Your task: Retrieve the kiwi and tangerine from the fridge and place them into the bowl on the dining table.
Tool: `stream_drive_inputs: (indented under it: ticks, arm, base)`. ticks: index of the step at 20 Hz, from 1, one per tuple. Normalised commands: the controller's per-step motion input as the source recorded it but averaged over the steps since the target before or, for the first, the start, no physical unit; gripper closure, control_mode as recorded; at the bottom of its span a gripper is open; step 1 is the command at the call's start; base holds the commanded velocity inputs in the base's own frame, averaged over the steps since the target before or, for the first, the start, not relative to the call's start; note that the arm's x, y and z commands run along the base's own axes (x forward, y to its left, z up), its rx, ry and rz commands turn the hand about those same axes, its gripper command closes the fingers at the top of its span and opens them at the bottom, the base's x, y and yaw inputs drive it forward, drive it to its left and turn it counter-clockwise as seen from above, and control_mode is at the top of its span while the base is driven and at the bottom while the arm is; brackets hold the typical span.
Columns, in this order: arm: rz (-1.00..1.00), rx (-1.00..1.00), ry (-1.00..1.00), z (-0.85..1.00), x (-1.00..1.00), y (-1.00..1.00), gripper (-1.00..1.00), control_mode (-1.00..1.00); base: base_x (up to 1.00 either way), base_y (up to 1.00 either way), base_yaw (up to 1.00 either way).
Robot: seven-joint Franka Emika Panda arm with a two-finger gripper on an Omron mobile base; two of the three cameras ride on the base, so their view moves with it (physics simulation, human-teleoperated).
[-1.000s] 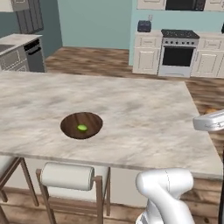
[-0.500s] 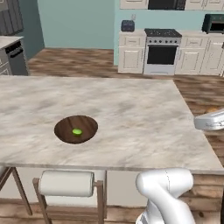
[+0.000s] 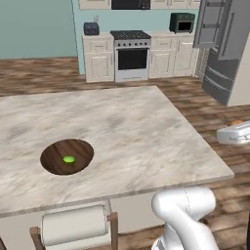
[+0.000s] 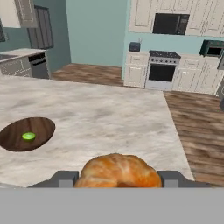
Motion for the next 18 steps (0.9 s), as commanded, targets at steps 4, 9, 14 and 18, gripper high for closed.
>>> stream_drive_inputs:
  ticks: [4,9,14,18]
  arm:
    - [0.0,0.0,0.0,0.0,0.0,0.0,1.0,1.0]
    - [0.0,0.0,0.0,0.0,0.0,0.0,1.0,1.0]
    - [0.0,0.0,0.0,0.0,0.0,0.0,1.0,1.0]
    - [0.0,-0.01,0.08,0.0,0.15,0.41,1.0,-1.0]
  base:
    - [0.24,0.99,-0.41]
    - [0.2,0.49,-0.2]
    - [0.26,0.17,-0.06]
    - [0.0,0.0,0.0]
